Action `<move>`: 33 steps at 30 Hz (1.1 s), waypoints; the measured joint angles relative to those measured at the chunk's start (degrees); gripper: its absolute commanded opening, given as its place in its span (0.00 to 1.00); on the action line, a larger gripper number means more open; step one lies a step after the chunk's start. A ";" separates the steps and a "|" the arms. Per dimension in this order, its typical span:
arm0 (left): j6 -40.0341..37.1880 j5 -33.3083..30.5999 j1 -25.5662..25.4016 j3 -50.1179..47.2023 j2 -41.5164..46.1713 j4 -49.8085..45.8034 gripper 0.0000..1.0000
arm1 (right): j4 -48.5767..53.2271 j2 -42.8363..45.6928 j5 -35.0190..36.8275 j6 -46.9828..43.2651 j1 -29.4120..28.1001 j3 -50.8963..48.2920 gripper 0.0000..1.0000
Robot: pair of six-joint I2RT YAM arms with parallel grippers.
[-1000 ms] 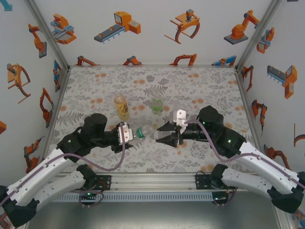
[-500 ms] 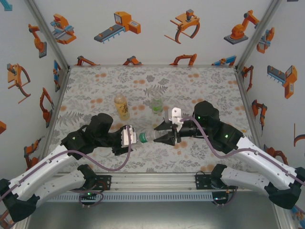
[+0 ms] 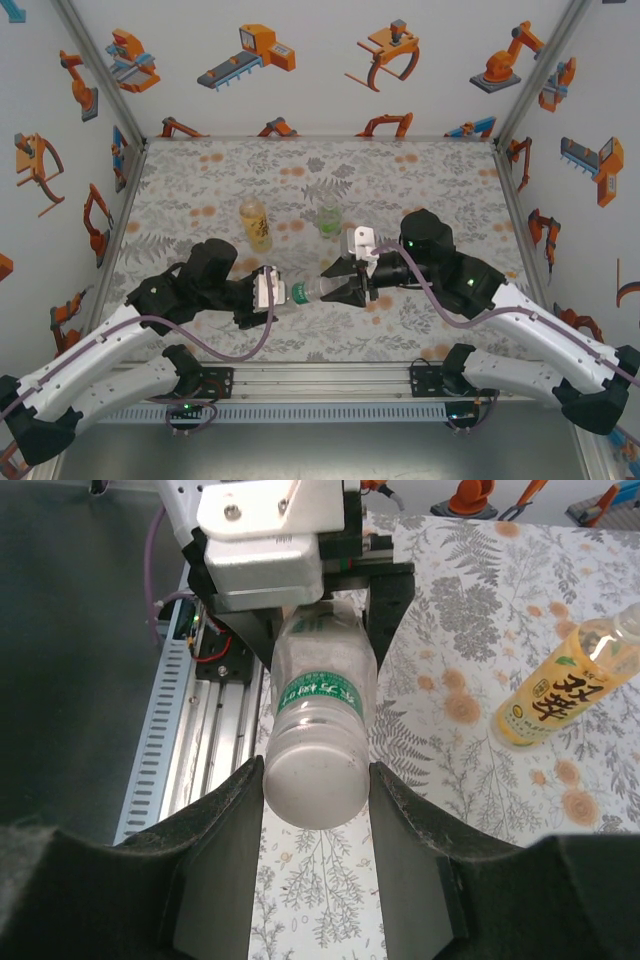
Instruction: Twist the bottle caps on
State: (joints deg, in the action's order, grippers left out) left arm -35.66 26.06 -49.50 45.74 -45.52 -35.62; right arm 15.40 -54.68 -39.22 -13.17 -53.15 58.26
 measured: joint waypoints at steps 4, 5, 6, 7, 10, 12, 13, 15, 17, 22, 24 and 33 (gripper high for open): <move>-0.20 0.04 0.00 0.00 0.57 -0.28 0.00 | -0.24 -0.15 -0.28 0.00 -0.31 0.00 0.09; -0.24 0.04 0.00 0.00 0.61 -0.31 0.00 | -0.24 -0.15 -0.35 0.00 -0.31 0.00 0.09; -0.35 0.07 0.00 0.00 0.63 -0.33 0.00 | -0.24 -0.15 -0.39 0.00 -0.31 0.02 0.09; -0.37 0.09 0.00 0.00 0.63 -0.33 0.00 | -0.24 -0.15 -0.39 0.00 -0.31 0.02 0.09; -0.37 0.13 0.00 0.00 0.61 -0.35 0.00 | -0.24 -0.15 -0.42 0.00 -0.35 0.02 0.08; -0.39 0.31 0.00 0.00 0.59 -0.35 0.00 | -0.22 -0.15 -0.39 0.00 -0.52 0.11 0.08; -0.37 0.39 0.00 0.00 0.59 -0.37 0.00 | -0.20 -0.15 -0.37 0.00 -0.59 0.17 0.08; -0.37 0.61 0.00 0.00 0.59 -0.35 0.00 | -0.07 -0.17 -0.33 0.00 -0.70 0.37 0.08; -0.37 0.70 0.00 0.02 0.50 -0.37 0.00 | 0.17 -0.17 -0.22 0.00 -0.74 0.42 0.07; -0.37 0.79 0.02 0.02 0.28 -0.74 0.00 | 0.39 -0.44 0.04 -0.20 -1.03 0.44 0.06; -0.37 0.76 0.02 0.02 0.28 -1.16 0.00 | 0.57 -0.63 0.09 -0.20 -1.14 0.46 0.06; -0.37 0.61 0.02 0.02 0.33 -2.47 0.00 | 0.74 -1.49 0.50 -0.22 -1.77 0.55 0.05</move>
State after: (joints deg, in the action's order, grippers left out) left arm -36.03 26.68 -49.47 45.76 -45.19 -38.09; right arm 16.14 -56.16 -38.72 -13.39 -54.92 58.81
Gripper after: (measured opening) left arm 0.545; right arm 0.425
